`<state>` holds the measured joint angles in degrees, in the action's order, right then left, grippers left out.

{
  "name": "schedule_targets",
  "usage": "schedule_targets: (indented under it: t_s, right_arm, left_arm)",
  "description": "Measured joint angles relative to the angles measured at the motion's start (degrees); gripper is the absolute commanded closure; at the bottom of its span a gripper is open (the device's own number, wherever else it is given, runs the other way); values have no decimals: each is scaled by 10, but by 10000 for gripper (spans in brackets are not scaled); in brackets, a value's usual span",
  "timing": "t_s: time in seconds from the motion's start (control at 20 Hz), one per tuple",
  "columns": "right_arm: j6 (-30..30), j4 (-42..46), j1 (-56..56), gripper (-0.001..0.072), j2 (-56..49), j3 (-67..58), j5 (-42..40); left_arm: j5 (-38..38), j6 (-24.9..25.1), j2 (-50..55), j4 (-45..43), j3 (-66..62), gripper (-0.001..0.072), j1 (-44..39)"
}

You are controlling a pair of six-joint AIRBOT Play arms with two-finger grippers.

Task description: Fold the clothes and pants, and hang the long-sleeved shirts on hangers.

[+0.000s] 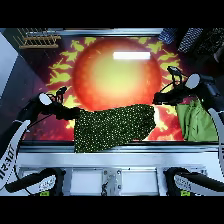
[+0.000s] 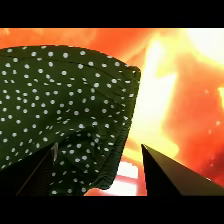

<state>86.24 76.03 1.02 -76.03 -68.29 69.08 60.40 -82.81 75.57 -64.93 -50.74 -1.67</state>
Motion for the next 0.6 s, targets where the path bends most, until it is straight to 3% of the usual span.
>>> schedule_targets:
  t_s: [0.35, 0.4, 0.5, 0.6]
  right_arm:
    - [-8, -16, -15, 132, -82, 51, -74]
    - [-9, -25, -15, 183, -95, 54, -86]
    - [-19, -47, -16, 600, -116, 57, -109]
    - [-34, -68, -16, 704, -125, 58, -125]
  left_arm:
    - [2, 0, -16, -9, 0, 705, 3]
    - [5, 0, -15, -9, 0, 705, 3]
    - [5, 0, -13, -9, 0, 705, 3]
    - [5, 0, -13, -10, -7, 705, 3]
